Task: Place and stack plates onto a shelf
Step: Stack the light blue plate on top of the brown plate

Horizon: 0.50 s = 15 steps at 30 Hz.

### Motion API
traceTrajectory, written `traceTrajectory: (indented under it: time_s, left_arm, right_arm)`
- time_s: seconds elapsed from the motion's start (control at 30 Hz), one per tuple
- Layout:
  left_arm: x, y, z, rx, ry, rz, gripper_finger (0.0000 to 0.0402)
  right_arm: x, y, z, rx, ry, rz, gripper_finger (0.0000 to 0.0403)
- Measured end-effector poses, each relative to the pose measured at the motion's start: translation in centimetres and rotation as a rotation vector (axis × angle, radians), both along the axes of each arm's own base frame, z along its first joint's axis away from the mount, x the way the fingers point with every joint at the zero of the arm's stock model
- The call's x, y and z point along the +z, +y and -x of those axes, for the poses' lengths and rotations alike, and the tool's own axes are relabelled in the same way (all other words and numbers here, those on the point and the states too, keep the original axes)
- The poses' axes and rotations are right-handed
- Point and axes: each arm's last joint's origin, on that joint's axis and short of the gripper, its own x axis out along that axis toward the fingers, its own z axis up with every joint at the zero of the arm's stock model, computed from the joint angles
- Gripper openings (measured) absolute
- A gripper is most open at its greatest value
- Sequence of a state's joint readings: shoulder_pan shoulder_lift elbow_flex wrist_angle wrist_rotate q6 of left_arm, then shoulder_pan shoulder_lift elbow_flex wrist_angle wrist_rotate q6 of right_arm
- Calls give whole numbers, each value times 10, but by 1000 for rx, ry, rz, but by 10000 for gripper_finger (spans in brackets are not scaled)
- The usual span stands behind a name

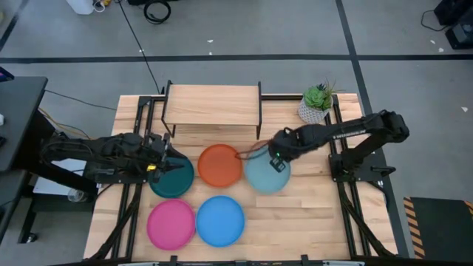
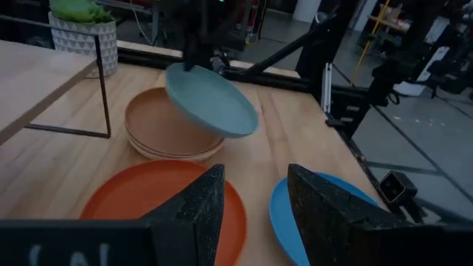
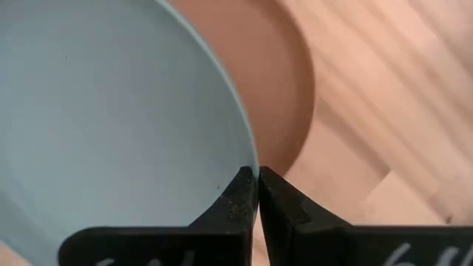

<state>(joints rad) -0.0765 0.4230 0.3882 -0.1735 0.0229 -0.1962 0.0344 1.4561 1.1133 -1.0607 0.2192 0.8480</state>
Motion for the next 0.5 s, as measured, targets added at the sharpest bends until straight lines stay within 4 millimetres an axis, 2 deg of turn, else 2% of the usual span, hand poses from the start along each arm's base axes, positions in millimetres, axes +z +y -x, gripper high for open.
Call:
traceTrajectory:
  time_s: [0.27,0.4,0.5]
  left_arm:
    - [3,-6,-6,-84,-31,-96,157]
    - [11,-14,-12,-147,-5,-138,157]
    - [13,-21,-20,-183,28,-193,157]
  right_arm:
    - [-8,-48,-5,-23,36,21,18]
    - [-15,-63,-8,-4,39,-33,21]
    - [-21,-68,-14,25,31,-48,40]
